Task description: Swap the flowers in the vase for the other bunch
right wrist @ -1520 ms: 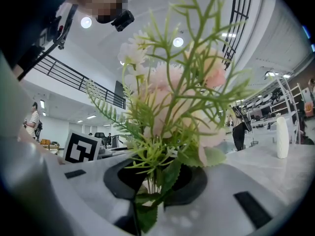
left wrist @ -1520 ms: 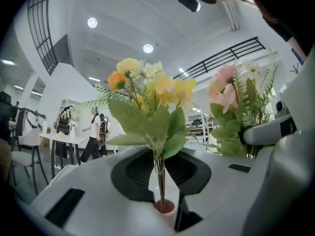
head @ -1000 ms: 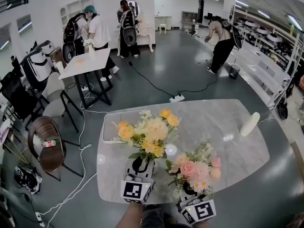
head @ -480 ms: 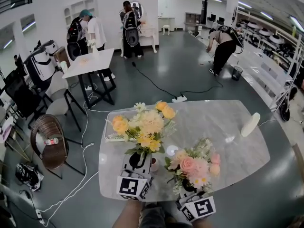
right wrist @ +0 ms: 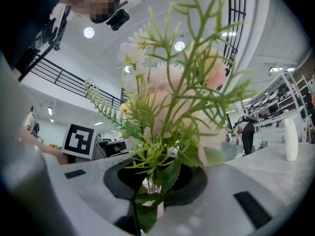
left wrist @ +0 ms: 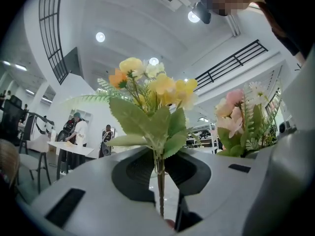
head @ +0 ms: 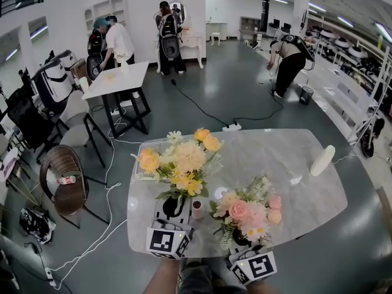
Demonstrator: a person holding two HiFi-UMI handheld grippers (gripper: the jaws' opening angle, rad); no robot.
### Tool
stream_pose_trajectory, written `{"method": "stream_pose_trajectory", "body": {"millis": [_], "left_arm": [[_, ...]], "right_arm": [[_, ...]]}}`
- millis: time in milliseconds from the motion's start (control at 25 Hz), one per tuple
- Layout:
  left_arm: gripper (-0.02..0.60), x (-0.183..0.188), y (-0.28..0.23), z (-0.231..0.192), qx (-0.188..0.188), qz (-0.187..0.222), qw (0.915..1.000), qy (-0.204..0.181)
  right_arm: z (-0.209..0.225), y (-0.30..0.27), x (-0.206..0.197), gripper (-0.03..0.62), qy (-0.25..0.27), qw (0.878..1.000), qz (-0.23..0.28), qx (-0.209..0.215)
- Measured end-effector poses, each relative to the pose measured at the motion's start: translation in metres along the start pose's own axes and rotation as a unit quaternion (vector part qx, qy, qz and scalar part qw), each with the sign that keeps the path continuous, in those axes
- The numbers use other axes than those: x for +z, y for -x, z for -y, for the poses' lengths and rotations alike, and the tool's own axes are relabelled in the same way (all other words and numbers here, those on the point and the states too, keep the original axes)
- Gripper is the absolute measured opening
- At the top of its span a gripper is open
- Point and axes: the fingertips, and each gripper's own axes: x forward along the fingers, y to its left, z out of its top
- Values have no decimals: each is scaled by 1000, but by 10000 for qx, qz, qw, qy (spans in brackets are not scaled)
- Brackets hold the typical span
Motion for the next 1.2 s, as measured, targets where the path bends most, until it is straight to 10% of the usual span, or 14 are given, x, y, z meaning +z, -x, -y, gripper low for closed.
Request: {"method": "stream_pose_trajectory", "body": {"millis": [1200], "left_arm": [[74,-8,26,-20,855,-78,9963,92]], "right_arm": [[16,-29,26,95,39,9982,183,561]]}}
